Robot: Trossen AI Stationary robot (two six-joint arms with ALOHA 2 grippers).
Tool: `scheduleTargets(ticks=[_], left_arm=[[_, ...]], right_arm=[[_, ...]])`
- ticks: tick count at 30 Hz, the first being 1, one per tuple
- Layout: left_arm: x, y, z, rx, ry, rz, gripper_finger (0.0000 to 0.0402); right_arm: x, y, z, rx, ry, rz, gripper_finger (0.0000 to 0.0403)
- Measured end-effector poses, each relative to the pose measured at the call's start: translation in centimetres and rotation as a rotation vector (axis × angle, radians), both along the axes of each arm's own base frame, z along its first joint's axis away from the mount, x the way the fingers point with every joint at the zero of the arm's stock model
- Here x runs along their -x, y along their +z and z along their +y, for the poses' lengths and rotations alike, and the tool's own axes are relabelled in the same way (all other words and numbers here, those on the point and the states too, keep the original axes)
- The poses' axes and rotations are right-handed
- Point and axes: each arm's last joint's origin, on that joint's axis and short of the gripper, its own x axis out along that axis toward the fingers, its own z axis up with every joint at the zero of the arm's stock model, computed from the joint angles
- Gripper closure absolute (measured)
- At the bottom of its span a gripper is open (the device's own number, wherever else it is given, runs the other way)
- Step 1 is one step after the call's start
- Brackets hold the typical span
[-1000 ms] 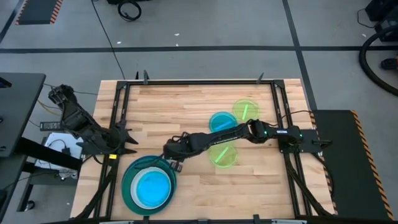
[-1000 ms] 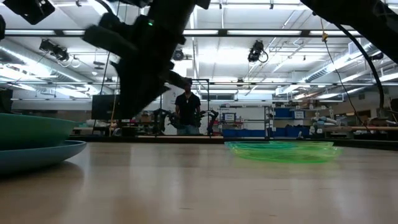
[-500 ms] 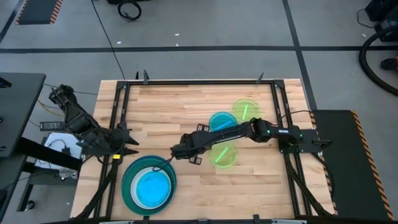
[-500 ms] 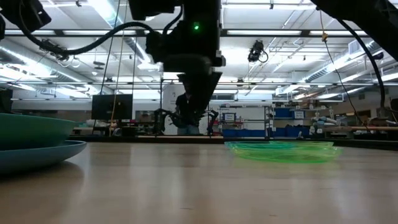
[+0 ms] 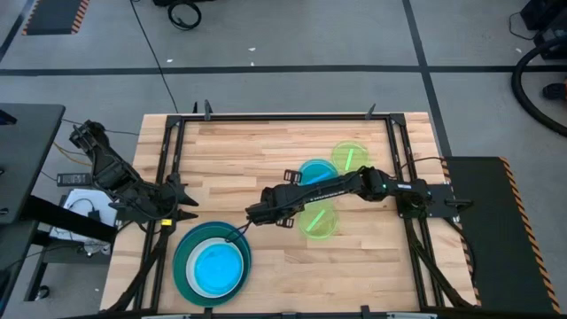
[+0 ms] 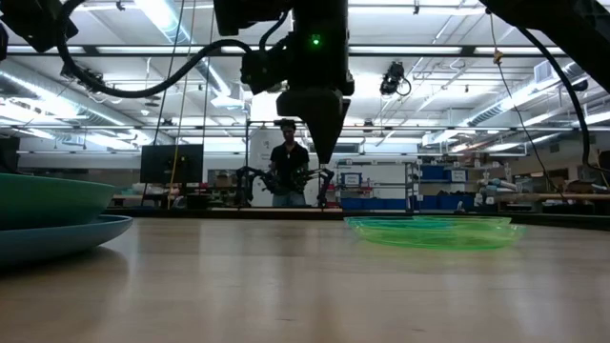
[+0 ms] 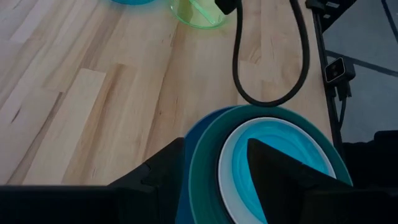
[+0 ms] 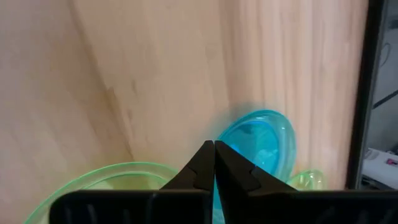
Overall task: Stack plastic plates
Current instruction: Stack the light blue plate on top of the light blue plate
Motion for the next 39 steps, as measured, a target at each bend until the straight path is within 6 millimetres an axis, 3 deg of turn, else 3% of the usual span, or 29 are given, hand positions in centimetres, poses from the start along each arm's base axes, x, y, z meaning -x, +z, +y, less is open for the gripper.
scheduleTargets(ticks=[6, 10, 15, 22, 28, 33, 39], left_arm=[[0.0, 0.0, 0.0, 0.004, -0.007, 0.004, 0.0221], [0.0, 0.0, -0.1, 0.015, -0.021, 0.015, 0.0221], [0.1, 0.0, -0.1, 0.016, -0.026, 0.019, 0.0221], [0.1, 0.0, -0.1, 0.008, -0.033, 0.019, 0.0221], [0.1, 0.0, -0.1, 0.014, -0.027, 0.019, 0.0221], [0.1, 0.0, -0.1, 0.014, -0.027, 0.019, 0.0221], [0.0, 0.0, -0.1, -0.006, -0.039, 0.014, 0.0221]], right_arm=[[-0.1, 0.0, -1.0, 0.007, -0.008, 0.006, 0.0397], [0.5, -1.1, -2.2, 0.019, -0.025, 0.070, 0.0397], [3.5, -0.4, -3.9, 0.048, -0.105, 0.039, 0.0397], [8.5, 0.7, -6.2, -0.115, -0.211, -0.226, 0.0396], [12.7, -0.1, -8.9, -0.136, -0.322, -0.301, 0.0392], [14.3, -1.8, -11.5, -0.267, -0.284, -0.344, 0.0391], [14.8, -3.0, -14.6, -0.332, -0.179, -0.365, 0.0390]])
